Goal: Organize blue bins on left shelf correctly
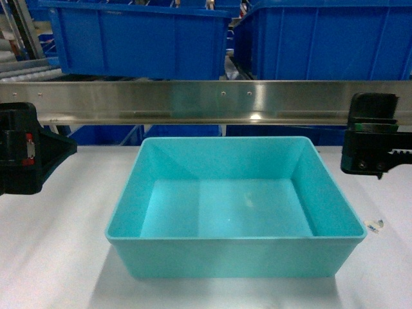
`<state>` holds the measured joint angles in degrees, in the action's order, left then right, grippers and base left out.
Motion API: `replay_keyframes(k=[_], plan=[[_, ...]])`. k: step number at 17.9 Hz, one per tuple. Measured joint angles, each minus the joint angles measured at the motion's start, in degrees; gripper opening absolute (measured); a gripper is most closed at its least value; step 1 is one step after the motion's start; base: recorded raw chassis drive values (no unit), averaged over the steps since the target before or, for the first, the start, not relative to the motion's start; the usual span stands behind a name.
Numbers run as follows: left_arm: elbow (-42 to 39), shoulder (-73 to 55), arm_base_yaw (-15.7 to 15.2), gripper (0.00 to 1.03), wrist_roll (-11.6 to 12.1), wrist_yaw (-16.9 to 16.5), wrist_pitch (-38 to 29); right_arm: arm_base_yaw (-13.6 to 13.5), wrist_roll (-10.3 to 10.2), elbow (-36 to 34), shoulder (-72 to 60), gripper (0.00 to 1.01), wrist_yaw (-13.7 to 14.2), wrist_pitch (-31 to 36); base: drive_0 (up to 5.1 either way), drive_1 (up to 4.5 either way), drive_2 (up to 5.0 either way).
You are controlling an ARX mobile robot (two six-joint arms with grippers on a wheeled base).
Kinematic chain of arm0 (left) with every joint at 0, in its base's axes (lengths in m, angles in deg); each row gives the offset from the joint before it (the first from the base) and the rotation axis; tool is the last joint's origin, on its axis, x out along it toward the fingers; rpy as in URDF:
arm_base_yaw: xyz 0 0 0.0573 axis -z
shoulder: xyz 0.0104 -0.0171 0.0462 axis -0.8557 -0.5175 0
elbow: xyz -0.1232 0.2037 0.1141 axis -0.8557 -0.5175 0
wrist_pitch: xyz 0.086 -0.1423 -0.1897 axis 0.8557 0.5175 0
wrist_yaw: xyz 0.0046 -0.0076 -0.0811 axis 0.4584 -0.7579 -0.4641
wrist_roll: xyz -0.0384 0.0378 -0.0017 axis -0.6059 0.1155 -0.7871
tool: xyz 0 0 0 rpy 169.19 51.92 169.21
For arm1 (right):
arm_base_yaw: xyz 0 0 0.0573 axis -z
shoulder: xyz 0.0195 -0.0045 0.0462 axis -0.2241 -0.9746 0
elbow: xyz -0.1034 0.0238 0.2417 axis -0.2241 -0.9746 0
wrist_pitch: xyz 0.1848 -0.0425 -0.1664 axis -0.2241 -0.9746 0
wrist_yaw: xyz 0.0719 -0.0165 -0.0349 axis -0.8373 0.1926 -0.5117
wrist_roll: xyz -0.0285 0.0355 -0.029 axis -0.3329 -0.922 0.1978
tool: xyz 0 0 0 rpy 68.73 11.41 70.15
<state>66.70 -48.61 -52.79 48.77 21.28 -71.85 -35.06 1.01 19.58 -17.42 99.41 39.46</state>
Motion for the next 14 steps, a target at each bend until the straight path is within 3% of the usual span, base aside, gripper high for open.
replay_keyframes(k=[4, 8, 10, 12, 14], plan=[[3.6, -4.2, 1.7, 0.98, -3.4, -0.9, 6.3, 2.4, -1.2, 4.5, -12.0, 0.98, -0.4, -1.4, 0.0, 0.00, 0.0], [4.0, -7.0, 1.4, 0.98, -5.0, -1.4, 7.2, 3.2, -1.9, 6.8, -14.0, 0.98, -0.7, -3.7, 0.0, 0.00, 0.0], [5.2, -10.3, 1.9, 0.98, -7.2, -0.5, 7.2, 3.8, -2.0, 9.8, -14.9, 0.98, -4.1, -8.7, 0.0, 0.00, 0.0], [7.2, -11.9, 5.4, 0.98, -9.0, 1.8, 6.7, 5.6, -0.5, 12.5, -16.1, 0.98, -7.4, -10.5, 0.0, 0.00, 0.0], [8.0, -11.0, 6.3, 0.98, -9.0, 2.0, 6.1, 6.1, 0.5, 12.9, -15.8, 0.98, -7.5, -10.4, 0.0, 0.00, 0.0]])
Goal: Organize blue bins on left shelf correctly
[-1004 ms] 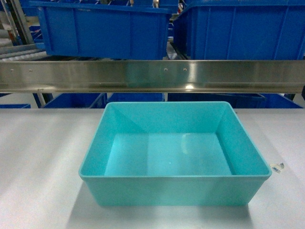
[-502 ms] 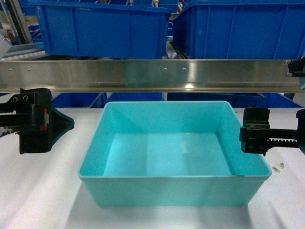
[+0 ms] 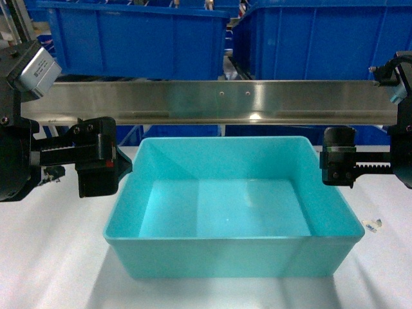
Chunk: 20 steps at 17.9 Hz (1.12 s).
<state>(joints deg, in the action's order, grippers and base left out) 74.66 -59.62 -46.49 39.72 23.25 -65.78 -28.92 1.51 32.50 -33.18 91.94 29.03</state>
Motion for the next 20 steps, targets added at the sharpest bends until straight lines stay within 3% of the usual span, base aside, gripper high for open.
replay_keyframes(k=[4, 7, 9, 14, 20], plan=[[0.0, 0.0, -0.4, 0.98, 0.0, 0.2, 0.2, 0.2, 0.8, 0.0, 0.0, 0.98, -0.1, 0.0, 0.0, 0.00, 0.0], [2.1, -3.3, -0.4, 0.98, 0.0, -0.5, 0.4, -0.7, 0.2, 2.7, -2.3, 0.98, 1.3, -2.6, 0.0, 0.00, 0.0], [3.9, -7.0, -0.3, 0.98, 0.1, -0.9, 1.6, -1.7, -1.5, 6.6, -4.5, 0.98, 0.5, -8.9, 0.0, 0.00, 0.0], [6.6, -12.9, 0.6, 0.98, 0.1, -1.6, 2.0, -2.0, -7.0, 9.4, -8.5, 0.98, 0.7, -13.6, 0.0, 0.00, 0.0], [6.7, -13.2, 0.6, 0.98, 0.3, -1.8, 2.2, -2.0, -8.5, 9.5, -10.2, 0.98, 1.0, -13.7, 0.0, 0.00, 0.0]])
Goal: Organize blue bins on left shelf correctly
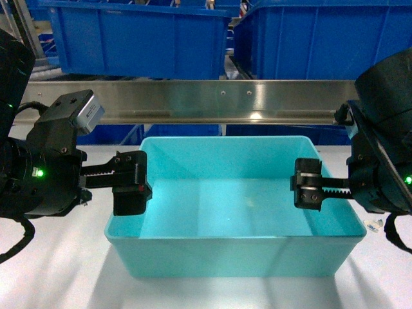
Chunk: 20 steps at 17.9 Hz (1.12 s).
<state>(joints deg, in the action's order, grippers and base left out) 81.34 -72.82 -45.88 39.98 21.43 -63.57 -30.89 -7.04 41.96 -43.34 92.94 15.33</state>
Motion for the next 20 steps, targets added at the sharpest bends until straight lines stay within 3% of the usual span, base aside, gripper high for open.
replay_keyframes(k=[10, 12, 13, 15, 20], plan=[[1.3, -1.2, 0.0, 0.98, 0.1, -0.3, 0.7, 0.5, -2.7, 0.5, -2.1, 0.98, -0.2, -0.2, 0.0, 0.00, 0.0], [3.2, -4.2, 0.4, 0.98, -0.2, 0.1, 2.0, 2.0, -3.1, 3.3, -4.7, 0.98, -0.7, 0.2, 0.0, 0.00, 0.0], [5.5, -6.5, 1.6, 0.98, -1.1, 0.7, 3.4, 3.5, -2.5, 4.9, -6.3, 0.98, -1.3, 0.0, 0.0, 0.00, 0.0], [8.4, -11.4, 2.4, 0.98, -2.4, 5.4, 5.8, 4.5, -2.2, 6.6, -9.3, 0.98, -3.0, -0.1, 0.0, 0.00, 0.0], [8.9, -12.5, 3.0, 0.98, -2.8, 5.8, 5.7, 4.7, 0.8, 6.8, -10.3, 0.98, -2.1, 2.1, 0.0, 0.00, 0.0]])
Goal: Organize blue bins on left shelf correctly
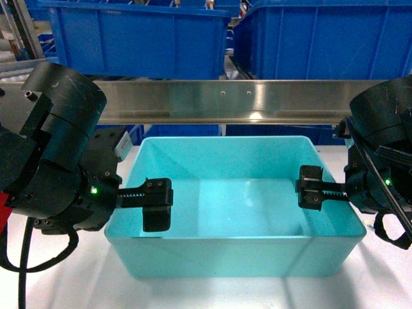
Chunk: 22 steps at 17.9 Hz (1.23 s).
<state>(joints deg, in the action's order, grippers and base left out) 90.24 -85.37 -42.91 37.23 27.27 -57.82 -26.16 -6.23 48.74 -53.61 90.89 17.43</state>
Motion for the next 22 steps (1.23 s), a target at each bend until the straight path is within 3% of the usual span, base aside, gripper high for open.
replay_keyframes(k=[3, 11, 13, 17, 22], plan=[[0.0, 0.0, 0.2, 0.98, 0.1, -0.1, 0.0, 0.2, 0.4, 0.0, 0.0, 0.97, 0.1, 0.1, 0.0, 0.00, 0.0], [0.0, 0.0, 0.1, 0.18, 0.1, -0.1, 0.0, 0.1, 0.6, 0.0, 0.0, 0.16, -0.1, 0.1, 0.0, 0.00, 0.0], [0.2, 0.0, 0.1, 0.02, -0.1, 0.2, -0.3, 0.1, 1.5, 0.0, 0.0, 0.01, -1.6, 0.2, 0.0, 0.00, 0.0], [0.1, 0.4, 0.0, 0.02, 0.3, 0.3, -1.0, -0.3, 0.8, -1.0, 0.9, 0.02, -2.3, 0.5, 0.0, 0.00, 0.0], [0.1, 3.8, 0.5, 0.02, 0.3, 1.7, -2.0, 0.5, 1.5, -1.1, 4.9, 0.02, -3.2, -0.3, 0.0, 0.00, 0.0]])
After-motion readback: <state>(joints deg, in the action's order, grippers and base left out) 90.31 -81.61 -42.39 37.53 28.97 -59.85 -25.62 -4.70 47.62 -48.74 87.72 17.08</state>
